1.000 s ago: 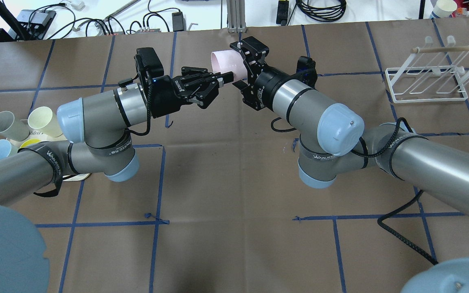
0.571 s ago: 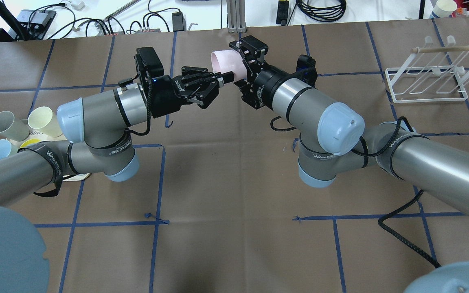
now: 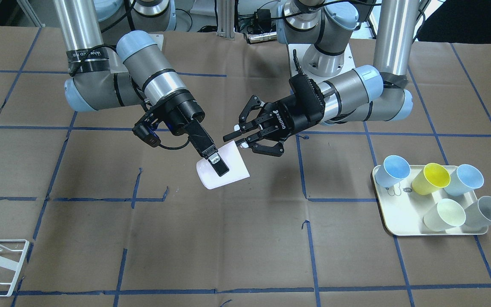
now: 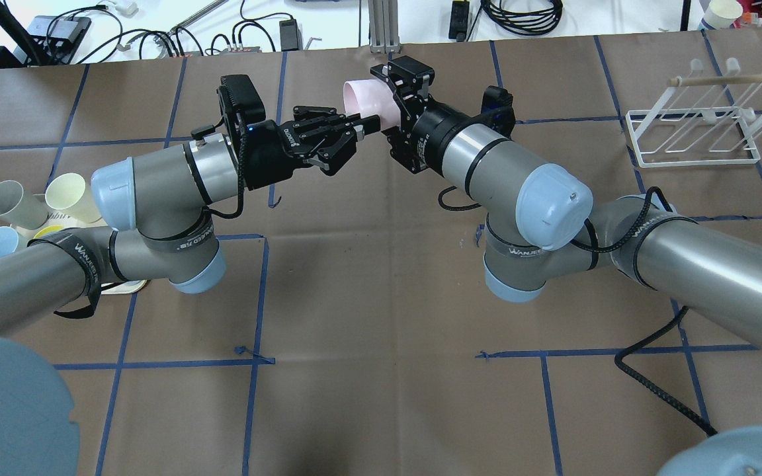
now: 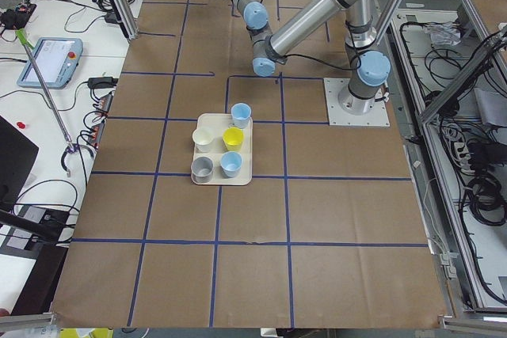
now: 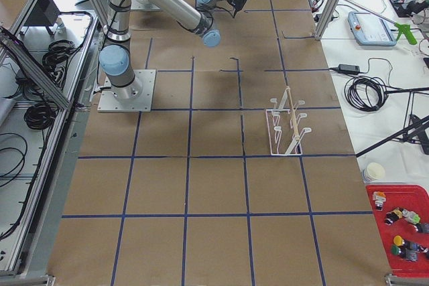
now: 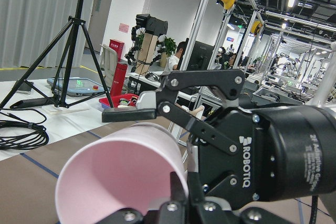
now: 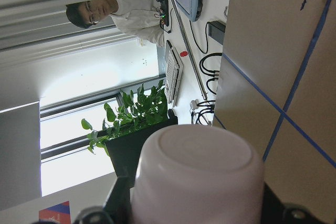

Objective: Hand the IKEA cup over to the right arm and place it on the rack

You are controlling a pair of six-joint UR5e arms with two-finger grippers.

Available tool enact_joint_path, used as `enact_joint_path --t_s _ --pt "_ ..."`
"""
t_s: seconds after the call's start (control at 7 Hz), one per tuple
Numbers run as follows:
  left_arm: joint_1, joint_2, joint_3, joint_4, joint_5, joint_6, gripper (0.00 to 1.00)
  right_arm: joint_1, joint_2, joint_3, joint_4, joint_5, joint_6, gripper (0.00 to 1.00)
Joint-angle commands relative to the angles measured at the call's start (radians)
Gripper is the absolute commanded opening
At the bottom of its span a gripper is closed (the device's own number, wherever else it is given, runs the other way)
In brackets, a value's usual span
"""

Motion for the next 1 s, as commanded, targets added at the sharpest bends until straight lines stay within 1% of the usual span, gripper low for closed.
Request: enact_joint_path --t_s 0.0,0.14,0.29,0.43,0.57,0.86 --pt "0.000 0.001 0.002 0.000 0.000 -0.020 0.63 0.000 0.000 -0.001 0.000 0.001 0.000 0.71" --pt "0.000 0.004 0.002 0.000 0.000 -0.037 0.70 0.000 0.000 -0.001 0.000 0.004 0.000 0.66" --pt "0.000 0.010 0.004 0.000 0.001 -0.054 0.78 0.000 0.000 -0.001 0.000 0.009 0.002 0.63" --pt "0.000 0.012 0.004 0.000 0.000 -0.063 0.93 0.000 0.000 -0.001 0.000 0.010 0.002 0.60" --pt "0.003 0.015 0.005 0.000 0.000 -0.098 0.99 0.000 0.000 -0.002 0.000 0.010 0.002 0.59" --pt "0.024 0.022 0.015 -0.023 0.001 -0.128 0.99 -0.012 0.005 -0.031 0.002 0.013 0.002 0.56"
